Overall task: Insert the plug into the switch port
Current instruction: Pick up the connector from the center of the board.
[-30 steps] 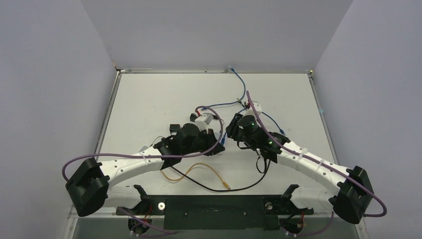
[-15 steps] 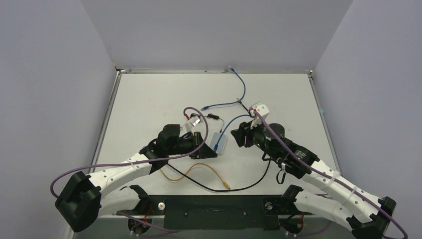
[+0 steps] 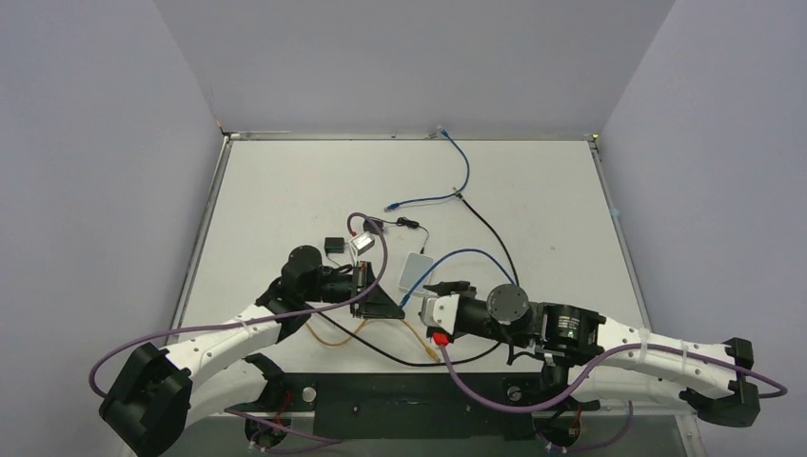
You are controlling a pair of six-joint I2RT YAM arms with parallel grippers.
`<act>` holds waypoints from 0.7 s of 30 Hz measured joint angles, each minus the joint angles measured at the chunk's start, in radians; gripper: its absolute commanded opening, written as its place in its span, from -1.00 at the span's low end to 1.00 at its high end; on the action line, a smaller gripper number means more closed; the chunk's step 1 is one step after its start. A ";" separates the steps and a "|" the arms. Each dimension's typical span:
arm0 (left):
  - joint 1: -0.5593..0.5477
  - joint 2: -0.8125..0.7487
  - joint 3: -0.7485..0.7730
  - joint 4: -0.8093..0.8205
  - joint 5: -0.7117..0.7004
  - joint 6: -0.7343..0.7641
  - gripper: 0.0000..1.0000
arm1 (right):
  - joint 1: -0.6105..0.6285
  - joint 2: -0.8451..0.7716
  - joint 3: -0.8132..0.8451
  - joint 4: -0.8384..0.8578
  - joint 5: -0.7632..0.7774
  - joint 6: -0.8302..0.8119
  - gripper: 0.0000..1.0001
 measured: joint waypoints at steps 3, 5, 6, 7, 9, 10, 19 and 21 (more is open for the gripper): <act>0.009 -0.017 -0.016 0.033 0.048 -0.064 -1.00 | 0.078 0.022 0.000 -0.042 0.061 -0.107 -0.09; 0.017 -0.028 -0.027 0.062 0.074 -0.104 -1.00 | 0.135 0.039 0.000 -0.066 0.112 -0.161 -0.15; 0.021 -0.034 -0.035 0.077 0.088 -0.126 -1.00 | 0.167 0.048 0.000 -0.077 0.142 -0.187 -0.17; 0.026 -0.038 -0.043 0.093 0.097 -0.146 -1.00 | 0.209 0.061 0.000 -0.086 0.185 -0.217 -0.17; 0.030 -0.042 -0.063 0.124 0.112 -0.190 -1.00 | 0.273 0.079 -0.002 -0.088 0.257 -0.261 -0.20; 0.032 -0.042 -0.076 0.145 0.120 -0.218 -1.00 | 0.301 0.084 -0.006 -0.082 0.295 -0.284 -0.26; 0.033 -0.072 -0.129 0.233 0.136 -0.349 -1.00 | 0.381 0.107 -0.023 -0.047 0.533 -0.381 -0.40; 0.033 -0.087 -0.129 0.237 0.136 -0.357 -1.00 | 0.381 0.108 -0.024 -0.030 0.552 -0.396 -0.43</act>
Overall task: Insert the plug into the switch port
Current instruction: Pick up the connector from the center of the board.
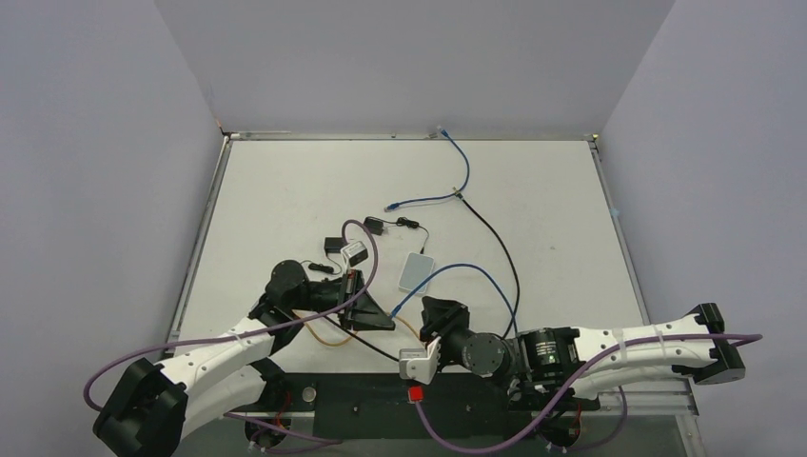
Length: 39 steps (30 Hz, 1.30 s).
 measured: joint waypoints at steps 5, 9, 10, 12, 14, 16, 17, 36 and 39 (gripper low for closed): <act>0.000 -0.031 0.000 0.016 -0.004 -0.038 -1.00 | 0.016 0.000 -0.051 0.106 0.039 -0.046 -0.41; 0.000 -0.053 -0.014 0.055 -0.021 -0.090 -1.00 | 0.036 0.010 -0.080 0.167 0.051 -0.080 -0.40; 0.000 -0.059 -0.018 0.063 -0.026 -0.102 -1.00 | 0.039 0.016 -0.081 0.185 0.053 -0.087 -0.40; 0.000 -0.070 -0.021 0.071 -0.033 -0.125 -1.00 | 0.040 0.031 -0.082 0.227 0.053 -0.105 -0.40; 0.000 -0.082 -0.022 0.079 -0.043 -0.146 -1.00 | 0.040 0.042 -0.082 0.265 0.053 -0.117 -0.40; 0.000 -0.091 -0.024 0.089 -0.048 -0.162 -1.00 | 0.040 0.056 -0.082 0.301 0.053 -0.135 -0.40; 0.000 -0.095 -0.025 0.093 -0.050 -0.172 -1.00 | 0.040 0.063 -0.082 0.313 0.052 -0.140 -0.40; 0.006 -0.121 -0.058 0.160 -0.074 -0.263 -1.00 | 0.039 0.202 -0.081 0.475 0.029 -0.249 -0.56; 0.006 -0.127 -0.064 0.170 -0.073 -0.273 -1.00 | 0.039 0.219 -0.081 0.499 0.028 -0.266 -0.58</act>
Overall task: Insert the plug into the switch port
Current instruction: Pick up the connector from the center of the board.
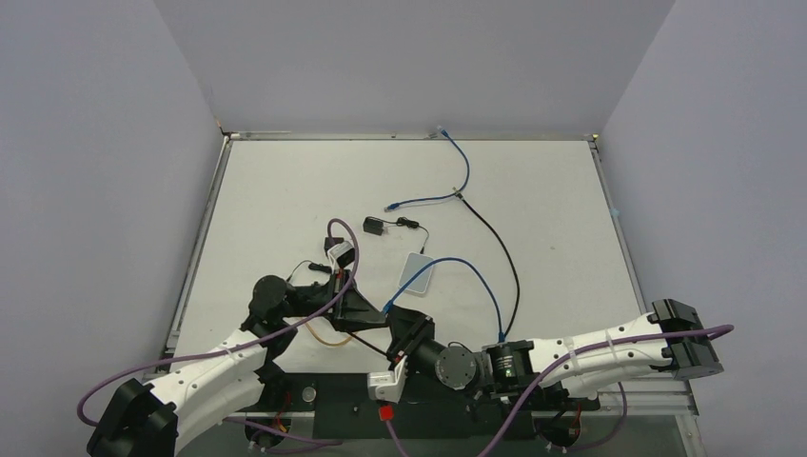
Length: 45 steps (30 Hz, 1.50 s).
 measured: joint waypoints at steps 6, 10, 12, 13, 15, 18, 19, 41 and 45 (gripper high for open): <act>0.000 -0.017 -0.009 0.009 0.000 -0.009 -1.00 | -0.002 0.007 0.000 0.025 0.000 -0.026 -0.89; 0.000 -0.019 -0.013 0.009 0.001 -0.011 -1.00 | -0.014 0.016 0.002 0.047 -0.001 -0.034 -1.00; 0.000 -0.019 -0.013 0.011 0.000 -0.012 -1.00 | -0.021 0.019 0.002 0.054 -0.004 -0.034 -1.00; 0.000 -0.020 -0.013 0.012 0.000 -0.015 -1.00 | -0.023 0.020 0.002 0.056 -0.006 -0.034 -1.00; 0.000 -0.021 -0.013 0.013 0.001 -0.017 -1.00 | -0.026 0.020 0.002 0.056 -0.011 -0.034 -1.00; 0.000 -0.022 -0.013 0.013 0.002 -0.018 -1.00 | -0.028 0.020 0.002 0.055 -0.019 -0.028 -1.00; 0.000 -0.022 -0.013 0.014 0.002 -0.018 -1.00 | -0.029 0.016 0.002 0.052 -0.026 -0.020 -1.00; 0.000 0.010 -0.014 0.034 0.014 -0.014 -1.00 | -0.034 -0.331 -0.040 -0.147 -0.113 0.259 -0.19; 0.000 0.010 -0.014 0.036 0.014 -0.014 -1.00 | -0.034 -0.269 -0.045 -0.138 -0.111 0.232 -0.19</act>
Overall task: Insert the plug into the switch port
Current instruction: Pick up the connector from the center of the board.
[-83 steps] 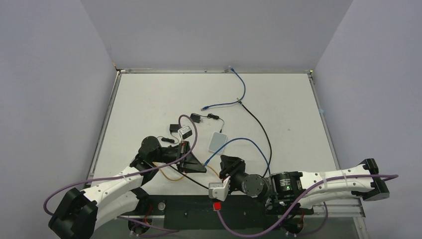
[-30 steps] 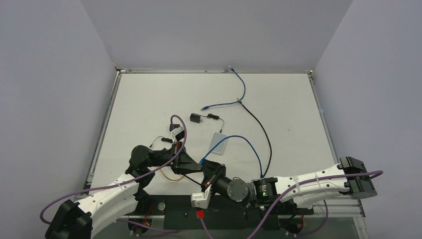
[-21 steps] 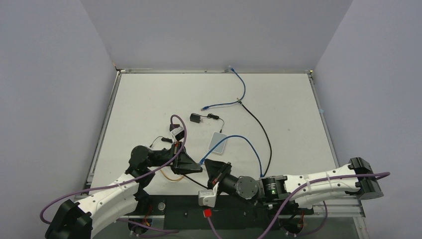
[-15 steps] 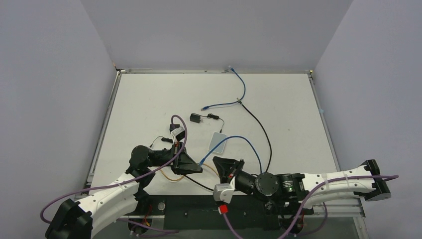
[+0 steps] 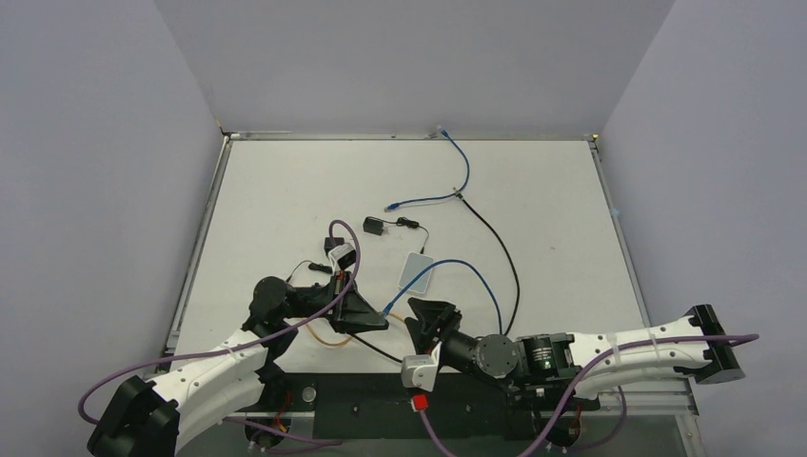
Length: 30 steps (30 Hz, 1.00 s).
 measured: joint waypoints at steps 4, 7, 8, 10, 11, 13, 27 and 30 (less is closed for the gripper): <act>0.000 0.000 0.000 0.000 0.000 0.000 -1.00 | 0.000 0.063 0.000 0.036 0.011 -0.045 -0.20; 0.000 0.000 0.000 0.000 0.000 0.000 -1.00 | -0.005 0.098 0.000 0.068 0.018 -0.077 -0.21; 0.000 0.000 0.000 0.000 0.000 0.000 -1.00 | -0.008 0.108 0.000 0.080 0.018 -0.087 -0.21; 0.000 0.000 0.000 0.000 0.000 0.000 -1.00 | -0.019 0.125 0.000 0.102 0.018 -0.105 -0.21; 0.000 0.000 0.000 0.001 0.002 0.000 -1.00 | -0.026 0.133 0.000 0.114 0.018 -0.113 -0.21; 0.000 0.000 0.000 0.001 0.003 0.000 -1.00 | -0.040 0.146 0.000 0.140 0.018 -0.129 -0.22; 0.000 -0.002 0.000 0.017 0.008 -0.005 -0.92 | -0.125 0.212 0.001 0.223 -0.018 -0.152 -1.00; 0.000 -0.002 0.000 0.021 0.010 -0.008 -0.54 | -0.125 0.211 0.002 0.223 -0.025 -0.147 -1.00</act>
